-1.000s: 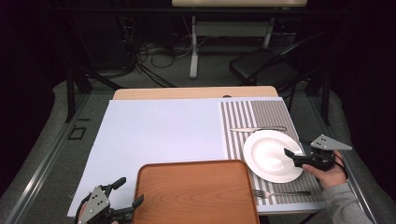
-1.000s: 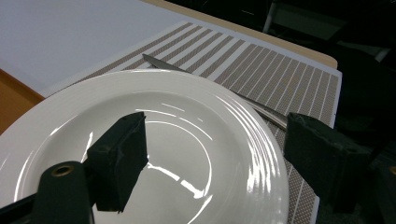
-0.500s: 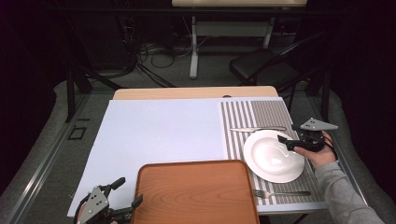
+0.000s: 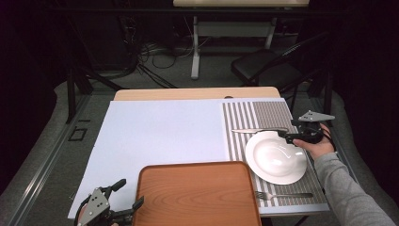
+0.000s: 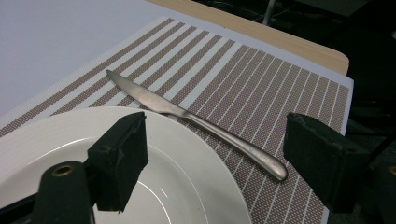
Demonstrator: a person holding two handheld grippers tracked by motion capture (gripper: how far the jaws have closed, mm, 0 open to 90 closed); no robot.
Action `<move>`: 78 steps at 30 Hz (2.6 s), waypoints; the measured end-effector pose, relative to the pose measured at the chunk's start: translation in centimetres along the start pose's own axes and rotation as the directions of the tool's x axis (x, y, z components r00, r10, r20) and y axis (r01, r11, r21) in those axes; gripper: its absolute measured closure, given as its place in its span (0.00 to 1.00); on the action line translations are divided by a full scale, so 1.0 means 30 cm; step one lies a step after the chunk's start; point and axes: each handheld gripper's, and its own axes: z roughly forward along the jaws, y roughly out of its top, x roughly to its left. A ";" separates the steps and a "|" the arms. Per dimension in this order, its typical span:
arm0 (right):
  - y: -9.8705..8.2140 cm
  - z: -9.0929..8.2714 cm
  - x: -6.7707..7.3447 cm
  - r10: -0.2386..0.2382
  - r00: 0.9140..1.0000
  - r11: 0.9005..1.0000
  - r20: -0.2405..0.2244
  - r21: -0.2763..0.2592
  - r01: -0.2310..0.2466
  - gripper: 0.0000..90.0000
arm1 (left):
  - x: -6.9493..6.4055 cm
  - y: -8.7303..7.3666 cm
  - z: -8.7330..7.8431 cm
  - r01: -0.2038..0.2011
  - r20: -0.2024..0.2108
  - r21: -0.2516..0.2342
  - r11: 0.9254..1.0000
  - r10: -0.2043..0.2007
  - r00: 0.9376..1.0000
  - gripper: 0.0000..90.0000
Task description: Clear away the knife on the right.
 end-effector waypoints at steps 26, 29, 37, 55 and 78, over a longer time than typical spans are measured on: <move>0.093 0.100 -0.040 -0.038 0.999 0.995 0.014 0.088 0.036 0.23 | 0.005 -0.003 0.001 0.000 -0.002 0.005 1.000 0.000 1.000 0.18; 0.112 0.107 -0.036 -0.071 0.997 0.992 0.010 0.108 0.069 0.24 | 0.005 -0.003 0.001 0.001 -0.001 0.006 1.000 -0.001 1.000 0.18; 0.183 0.151 -0.009 -0.390 0.921 0.889 -0.024 0.251 0.383 0.29 | 0.006 -0.005 0.001 0.001 -0.004 0.004 1.000 -0.001 1.000 0.18; 0.242 0.217 0.036 -0.759 0.632 0.534 -0.157 0.404 0.742 0.35 | 0.008 -0.007 0.001 0.001 -0.010 0.010 1.000 -0.001 1.000 0.18; 0.215 0.297 -0.028 -0.759 0.578 0.431 -0.301 0.433 0.792 0.56 | 0.012 -0.014 0.001 0.015 -0.021 0.018 1.000 -0.014 1.000 0.18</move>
